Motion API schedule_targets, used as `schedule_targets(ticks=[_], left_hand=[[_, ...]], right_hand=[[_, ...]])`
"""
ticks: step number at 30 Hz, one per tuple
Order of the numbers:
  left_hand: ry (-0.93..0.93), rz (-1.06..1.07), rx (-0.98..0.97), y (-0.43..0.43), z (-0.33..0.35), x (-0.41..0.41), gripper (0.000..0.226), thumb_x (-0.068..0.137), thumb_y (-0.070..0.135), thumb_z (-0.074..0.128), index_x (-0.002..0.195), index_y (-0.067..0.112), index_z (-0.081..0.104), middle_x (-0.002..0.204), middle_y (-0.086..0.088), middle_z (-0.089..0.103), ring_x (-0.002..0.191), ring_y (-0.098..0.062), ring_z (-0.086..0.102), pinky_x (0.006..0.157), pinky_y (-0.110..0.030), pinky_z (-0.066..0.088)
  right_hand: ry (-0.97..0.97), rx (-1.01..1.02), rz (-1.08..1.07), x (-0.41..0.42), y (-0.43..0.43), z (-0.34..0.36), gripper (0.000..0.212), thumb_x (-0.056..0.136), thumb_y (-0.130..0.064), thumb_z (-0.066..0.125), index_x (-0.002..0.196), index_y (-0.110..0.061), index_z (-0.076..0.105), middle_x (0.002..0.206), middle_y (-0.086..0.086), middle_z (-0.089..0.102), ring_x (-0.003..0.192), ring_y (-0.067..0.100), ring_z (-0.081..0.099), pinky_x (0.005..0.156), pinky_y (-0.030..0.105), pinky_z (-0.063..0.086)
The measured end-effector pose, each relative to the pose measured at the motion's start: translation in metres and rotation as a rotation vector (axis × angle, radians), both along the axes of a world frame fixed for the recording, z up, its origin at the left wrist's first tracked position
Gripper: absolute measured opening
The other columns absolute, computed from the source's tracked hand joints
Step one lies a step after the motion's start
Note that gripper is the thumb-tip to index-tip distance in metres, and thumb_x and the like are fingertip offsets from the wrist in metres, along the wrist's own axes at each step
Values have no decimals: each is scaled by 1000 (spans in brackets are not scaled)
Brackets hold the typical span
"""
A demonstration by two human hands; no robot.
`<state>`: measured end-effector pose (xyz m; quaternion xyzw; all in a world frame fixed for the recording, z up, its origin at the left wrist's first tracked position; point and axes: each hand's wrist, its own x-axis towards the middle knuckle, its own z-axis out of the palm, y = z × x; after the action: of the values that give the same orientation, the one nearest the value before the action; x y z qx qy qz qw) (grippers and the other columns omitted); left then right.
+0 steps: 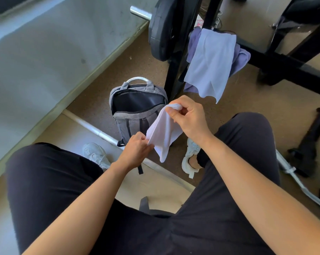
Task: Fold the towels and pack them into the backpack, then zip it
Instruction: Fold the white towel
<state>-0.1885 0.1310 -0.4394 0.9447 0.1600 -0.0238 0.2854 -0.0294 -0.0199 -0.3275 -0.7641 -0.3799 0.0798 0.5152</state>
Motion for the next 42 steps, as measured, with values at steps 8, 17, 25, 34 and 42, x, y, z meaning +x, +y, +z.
schedule_targets(ticks=[8,17,25,34,42], left_hand=[[36,-58,72,4,-3,-11,29,103,25,59,102,-1,72,100,-9,45,86,-27,46,71,-34,36],[-375,388,-150,33,43,-15,10,88,20,80,97,17,82,80,0,61,72,-20,58,66,-25,46],[-425,749,-254,52,64,-36,35,88,22,80,119,23,66,78,4,61,74,-10,58,73,-18,44],[-602,776,-136,56,66,-47,4,95,20,72,96,17,74,95,8,72,85,-9,64,76,-19,48],[-209,783,-305,66,51,-48,16,91,31,70,81,20,63,76,-2,67,79,-32,65,67,-43,53]], right_hand=[[-32,29,-191,14,-6,-5,22,96,-31,65,105,-12,72,96,-2,68,86,7,63,75,6,47],[259,-79,-541,62,-16,-22,44,98,-25,63,58,-22,45,61,0,45,59,10,44,58,21,37],[488,-316,-292,56,-18,-40,35,98,-25,64,79,5,62,72,9,49,72,14,46,64,29,37],[346,-233,-160,46,-21,-30,23,100,-28,62,109,-11,76,88,-4,70,81,4,62,75,17,46],[314,-467,-55,52,-23,-41,48,99,-23,60,59,-16,35,61,2,28,60,15,30,60,33,24]])
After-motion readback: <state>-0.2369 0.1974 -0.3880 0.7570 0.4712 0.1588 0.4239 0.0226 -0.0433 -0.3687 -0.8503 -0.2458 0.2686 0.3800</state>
